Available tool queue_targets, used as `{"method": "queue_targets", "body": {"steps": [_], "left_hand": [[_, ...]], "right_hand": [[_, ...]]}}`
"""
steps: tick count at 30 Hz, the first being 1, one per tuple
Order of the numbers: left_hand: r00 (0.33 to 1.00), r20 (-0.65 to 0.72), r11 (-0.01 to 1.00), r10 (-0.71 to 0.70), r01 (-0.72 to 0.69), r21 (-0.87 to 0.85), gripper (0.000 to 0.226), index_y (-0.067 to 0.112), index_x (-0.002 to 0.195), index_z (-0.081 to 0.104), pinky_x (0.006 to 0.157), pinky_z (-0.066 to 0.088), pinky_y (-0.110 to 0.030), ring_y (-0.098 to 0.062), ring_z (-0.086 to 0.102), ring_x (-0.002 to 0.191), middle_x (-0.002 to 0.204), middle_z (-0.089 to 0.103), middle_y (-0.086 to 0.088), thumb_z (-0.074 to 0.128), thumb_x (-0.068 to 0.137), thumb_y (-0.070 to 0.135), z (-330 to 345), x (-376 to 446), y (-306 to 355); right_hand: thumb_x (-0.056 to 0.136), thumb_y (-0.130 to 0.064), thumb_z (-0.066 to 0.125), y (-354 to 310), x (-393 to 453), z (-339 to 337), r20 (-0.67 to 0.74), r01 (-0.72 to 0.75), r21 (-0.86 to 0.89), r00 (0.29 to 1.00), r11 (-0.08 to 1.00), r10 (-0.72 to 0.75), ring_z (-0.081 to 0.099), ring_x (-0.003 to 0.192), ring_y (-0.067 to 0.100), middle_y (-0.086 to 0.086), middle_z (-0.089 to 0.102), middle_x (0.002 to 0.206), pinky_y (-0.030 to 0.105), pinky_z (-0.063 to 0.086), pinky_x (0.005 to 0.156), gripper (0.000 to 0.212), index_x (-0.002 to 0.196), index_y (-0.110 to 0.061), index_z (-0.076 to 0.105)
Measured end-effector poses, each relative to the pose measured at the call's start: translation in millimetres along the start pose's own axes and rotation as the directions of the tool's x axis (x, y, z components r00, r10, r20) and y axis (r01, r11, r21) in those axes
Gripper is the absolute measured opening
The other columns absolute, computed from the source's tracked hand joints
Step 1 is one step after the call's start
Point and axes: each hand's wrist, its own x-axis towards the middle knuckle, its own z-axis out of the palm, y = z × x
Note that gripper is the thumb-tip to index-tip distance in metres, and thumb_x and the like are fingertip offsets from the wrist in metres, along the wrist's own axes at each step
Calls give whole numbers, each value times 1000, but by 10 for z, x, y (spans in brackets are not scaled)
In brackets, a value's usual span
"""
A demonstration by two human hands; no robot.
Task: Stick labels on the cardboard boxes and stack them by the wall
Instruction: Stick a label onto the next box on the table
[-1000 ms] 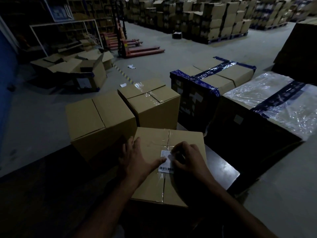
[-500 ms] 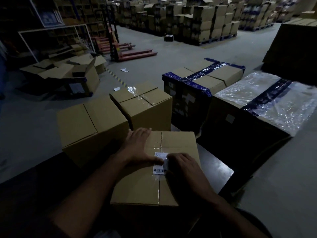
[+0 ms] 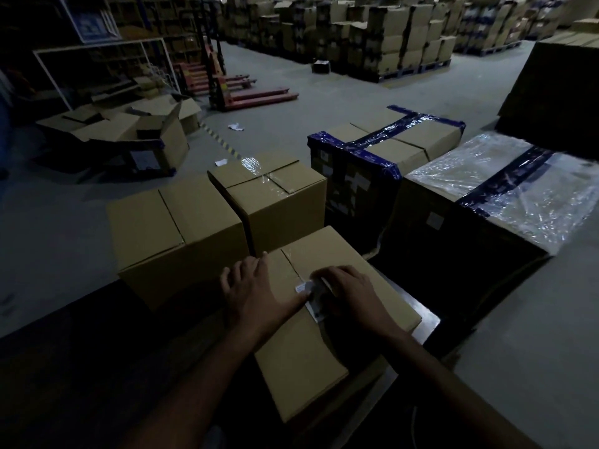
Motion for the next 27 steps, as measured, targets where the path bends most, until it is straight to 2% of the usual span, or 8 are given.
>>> {"method": "queue_targets", "body": {"steps": [3, 5, 8, 11, 14, 19, 22, 27], "left_hand": [[1000, 0, 1000, -2, 2, -18, 128, 24, 155, 24, 122, 7, -51, -25, 25, 145, 157, 33, -6, 21, 58, 106, -5, -5, -3], [1000, -6, 999, -6, 6, -31, 129, 24, 155, 25, 123, 5, -52, -25, 25, 146, 157, 34, -6, 21, 56, 107, -3, -7, -4], [1000, -10, 999, -10, 10, -33, 131, 24, 155, 26, 123, 3, -53, -26, 25, 146, 157, 34, -7, 21, 55, 107, -4, -6, -18], [1000, -15, 1000, -4, 4, -31, 130, 23, 155, 27, 123, 3, -53, -25, 26, 146, 156, 35, -6, 21, 55, 107, -4, -6, -16], [1000, -17, 999, -4, 3, -41, 128, 24, 154, 28, 123, 2, -52, -25, 25, 145, 156, 35, -6, 24, 56, 107, -10, -2, -13], [1000, -22, 999, -12, 11, -41, 132, 24, 154, 29, 123, 3, -53, -25, 25, 146, 156, 36, -6, 18, 53, 107, -20, -7, -10], [1000, -15, 999, -13, 12, -37, 136, 23, 155, 28, 123, 1, -53, -25, 24, 147, 157, 34, -7, 9, 49, 108, -26, -9, -8], [1000, -2, 998, 8, -8, -65, 133, 20, 157, 24, 124, -7, -48, -23, 8, 153, 162, 28, -8, 24, 56, 107, -19, 0, -18]], "right_hand": [[87, -29, 64, 7, -27, 31, -23, 3, 30, 1000, 1000, -2, 40, 123, 5, -17, 58, 127, 13, 19, 86, 36, 123, -32, 57], [85, -43, 53, -12, -2, 12, -38, 5, 30, 999, 1000, -4, 42, 120, 7, -16, 59, 122, 22, 20, 83, 34, 117, -33, 57], [77, -57, 36, -24, 26, 16, -47, -2, 66, 999, 998, 5, 44, 113, 7, -17, 60, 113, 27, 22, 82, 42, 105, -32, 56], [80, -53, 44, 4, 20, 21, -93, -21, 129, 995, 991, 33, 46, 105, 10, -17, 57, 106, 27, 27, 80, 30, 100, -32, 53], [89, -36, 60, -11, 25, 34, -106, -21, 57, 994, 998, 27, 43, 109, 12, -12, 59, 113, 26, 25, 80, 20, 107, -25, 58], [82, -42, 53, 12, 31, 26, -128, -54, 161, 989, 985, 75, 43, 95, 9, -15, 56, 98, 30, 31, 77, 21, 96, -27, 54], [85, -28, 65, -14, -2, 77, -162, -91, 141, 980, 986, 114, 41, 96, 5, -14, 57, 98, 29, 34, 78, 15, 96, -27, 54], [90, -32, 64, -149, -102, 122, -136, -190, 136, 968, 972, 209, 43, 108, 8, -13, 56, 112, 14, 30, 78, 17, 103, -31, 54]]}}
